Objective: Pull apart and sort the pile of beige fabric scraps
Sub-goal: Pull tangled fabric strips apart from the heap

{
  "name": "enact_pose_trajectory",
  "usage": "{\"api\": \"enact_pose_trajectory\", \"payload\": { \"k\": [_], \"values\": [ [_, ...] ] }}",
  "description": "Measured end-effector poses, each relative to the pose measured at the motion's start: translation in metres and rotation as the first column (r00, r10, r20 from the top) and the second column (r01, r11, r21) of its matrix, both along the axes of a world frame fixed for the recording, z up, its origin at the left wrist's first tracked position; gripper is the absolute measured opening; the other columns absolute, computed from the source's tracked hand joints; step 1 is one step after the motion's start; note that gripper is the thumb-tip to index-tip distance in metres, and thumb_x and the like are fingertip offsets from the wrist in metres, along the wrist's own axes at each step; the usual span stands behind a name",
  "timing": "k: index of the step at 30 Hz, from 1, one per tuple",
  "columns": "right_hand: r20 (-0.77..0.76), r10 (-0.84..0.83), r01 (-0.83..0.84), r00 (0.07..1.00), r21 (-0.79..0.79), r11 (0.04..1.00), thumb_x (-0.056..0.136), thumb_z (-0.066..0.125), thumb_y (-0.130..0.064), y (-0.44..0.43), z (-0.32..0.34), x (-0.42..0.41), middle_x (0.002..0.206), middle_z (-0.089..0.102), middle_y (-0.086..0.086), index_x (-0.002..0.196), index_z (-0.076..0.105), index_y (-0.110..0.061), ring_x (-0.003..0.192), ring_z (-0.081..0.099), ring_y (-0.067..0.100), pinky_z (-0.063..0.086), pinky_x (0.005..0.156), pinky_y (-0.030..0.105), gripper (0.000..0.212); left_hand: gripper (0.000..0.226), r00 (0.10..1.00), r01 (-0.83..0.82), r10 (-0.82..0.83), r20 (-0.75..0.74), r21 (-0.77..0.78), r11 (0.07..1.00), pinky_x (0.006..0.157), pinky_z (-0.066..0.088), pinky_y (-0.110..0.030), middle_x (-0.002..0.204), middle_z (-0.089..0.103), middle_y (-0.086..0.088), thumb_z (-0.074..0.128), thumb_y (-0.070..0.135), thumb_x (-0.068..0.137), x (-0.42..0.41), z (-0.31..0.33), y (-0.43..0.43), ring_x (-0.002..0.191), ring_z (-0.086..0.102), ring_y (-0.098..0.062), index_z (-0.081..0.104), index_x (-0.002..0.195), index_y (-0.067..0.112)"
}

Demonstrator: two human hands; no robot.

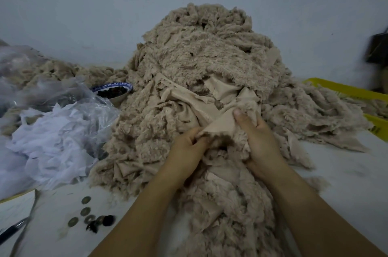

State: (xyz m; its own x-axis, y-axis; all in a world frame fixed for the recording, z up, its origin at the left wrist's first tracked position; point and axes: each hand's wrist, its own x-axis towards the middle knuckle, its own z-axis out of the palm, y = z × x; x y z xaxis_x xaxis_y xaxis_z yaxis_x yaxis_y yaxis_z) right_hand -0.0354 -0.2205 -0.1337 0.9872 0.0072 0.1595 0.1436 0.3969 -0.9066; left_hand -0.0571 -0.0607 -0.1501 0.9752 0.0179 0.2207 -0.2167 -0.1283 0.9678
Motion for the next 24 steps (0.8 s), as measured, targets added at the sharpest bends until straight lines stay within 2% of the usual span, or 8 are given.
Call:
{"api": "enact_pose_trajectory", "payload": {
  "k": [4, 10, 13, 14, 15, 17, 21, 24],
  "values": [
    [-0.049, -0.063, 0.068, 0.997, 0.109, 0.992, 0.075, 0.077, -0.05, -0.002, -0.003, 0.007, 0.127, 0.069, 0.001, 0.113, 0.068, -0.04, 0.117, 0.065, 0.021, 0.051, 0.101, 0.049, 0.04, 0.029, 0.979, -0.173, 0.168, 0.119, 0.028, 0.985, 0.056, 0.045, -0.01, 0.07, 0.068, 0.021, 0.053, 0.024, 0.103, -0.001, 0.008, 0.002, 0.063, 0.06, 0.007, 0.069, 0.082, 0.036],
    [-0.132, -0.188, 0.224, 0.973, 0.376, 0.899, 0.098, 0.06, -0.035, -0.023, -0.004, 0.024, 0.117, 0.071, -0.003, 0.142, 0.047, -0.029, 0.095, 0.073, 0.016, 0.06, 0.067, 0.036, 0.047, 0.056, 0.95, -0.265, 0.268, 0.16, -0.037, 0.963, 0.042, 0.025, -0.016, 0.051, 0.028, 0.01, 0.062, 0.064, 0.077, -0.004, 0.015, 0.011, 0.045, 0.025, -0.007, 0.034, 0.055, 0.02],
    [-0.143, -0.188, 0.229, 0.972, 0.37, 0.9, 0.101, 0.055, -0.031, -0.024, -0.009, 0.027, 0.083, 0.075, -0.02, 0.117, 0.05, -0.038, 0.081, 0.074, 0.006, 0.06, 0.062, 0.031, 0.017, 0.046, 0.951, -0.276, 0.299, 0.072, -0.23, 0.933, 0.05, 0.041, -0.017, 0.07, 0.039, 0.018, 0.067, 0.067, 0.074, -0.006, 0.02, 0.008, 0.051, 0.042, -0.009, 0.058, 0.063, 0.024],
    [-0.17, -0.204, 0.254, 0.964, 0.363, 0.897, 0.102, 0.053, -0.031, -0.025, -0.008, 0.026, 0.089, 0.076, -0.016, 0.114, 0.055, -0.035, 0.088, 0.074, 0.009, 0.061, 0.066, 0.033, 0.012, 0.042, 0.953, -0.278, 0.303, 0.018, -0.35, 0.895, 0.056, 0.048, -0.022, 0.104, 0.055, -0.01, 0.069, 0.063, 0.075, -0.004, 0.021, 0.01, 0.055, 0.05, -0.011, 0.066, 0.069, 0.022],
    [-0.199, -0.224, 0.286, 0.954, 0.374, 0.882, 0.103, 0.052, -0.031, -0.028, -0.007, 0.026, 0.104, 0.075, -0.009, 0.12, 0.057, -0.033, 0.1, 0.072, 0.015, 0.061, 0.073, 0.037, 0.018, 0.039, 0.952, -0.283, 0.303, -0.034, -0.471, 0.836, 0.062, 0.053, -0.028, 0.063, 0.065, -0.008, 0.071, 0.058, 0.079, -0.004, 0.023, 0.015, 0.058, 0.057, -0.015, 0.069, 0.07, 0.02],
    [-0.252, -0.267, 0.351, 0.93, 0.4, 0.846, 0.103, 0.051, -0.034, -0.039, -0.003, 0.027, 0.125, 0.066, 0.001, 0.137, 0.052, -0.027, 0.11, 0.067, 0.022, 0.06, 0.074, 0.036, 0.035, 0.031, 0.941, -0.316, 0.33, -0.073, -0.537, 0.782, 0.06, 0.056, -0.029, 0.064, 0.068, -0.001, 0.068, 0.048, 0.088, -0.002, 0.025, 0.024, 0.059, 0.063, -0.015, 0.071, 0.069, 0.022],
    [-0.117, -0.256, 0.276, 0.96, 0.214, 0.937, 0.1, 0.058, -0.031, -0.025, 0.002, 0.015, 0.085, 0.075, -0.002, 0.108, 0.061, -0.023, 0.07, 0.073, 0.011, 0.055, 0.05, 0.024, 0.012, 0.015, 0.977, -0.194, 0.18, 0.115, 0.119, 0.974, 0.057, 0.047, -0.007, 0.081, 0.069, 0.023, 0.06, 0.048, 0.095, -0.01, 0.022, 0.006, 0.068, 0.061, 0.008, 0.068, 0.084, 0.041],
    [-0.016, -0.161, 0.16, 0.987, -0.037, 0.986, 0.093, 0.067, -0.037, 0.002, 0.003, 0.001, 0.096, 0.078, -0.001, 0.111, 0.066, -0.024, 0.089, 0.075, 0.018, 0.06, 0.076, 0.035, 0.022, 0.036, 0.993, 0.034, -0.058, 0.101, 0.222, 0.974, 0.082, 0.045, -0.007, 0.095, 0.066, 0.025, 0.045, 0.074, 0.087, -0.017, 0.015, -0.011, 0.091, 0.06, 0.011, 0.063, 0.087, 0.043]
  ]
}}
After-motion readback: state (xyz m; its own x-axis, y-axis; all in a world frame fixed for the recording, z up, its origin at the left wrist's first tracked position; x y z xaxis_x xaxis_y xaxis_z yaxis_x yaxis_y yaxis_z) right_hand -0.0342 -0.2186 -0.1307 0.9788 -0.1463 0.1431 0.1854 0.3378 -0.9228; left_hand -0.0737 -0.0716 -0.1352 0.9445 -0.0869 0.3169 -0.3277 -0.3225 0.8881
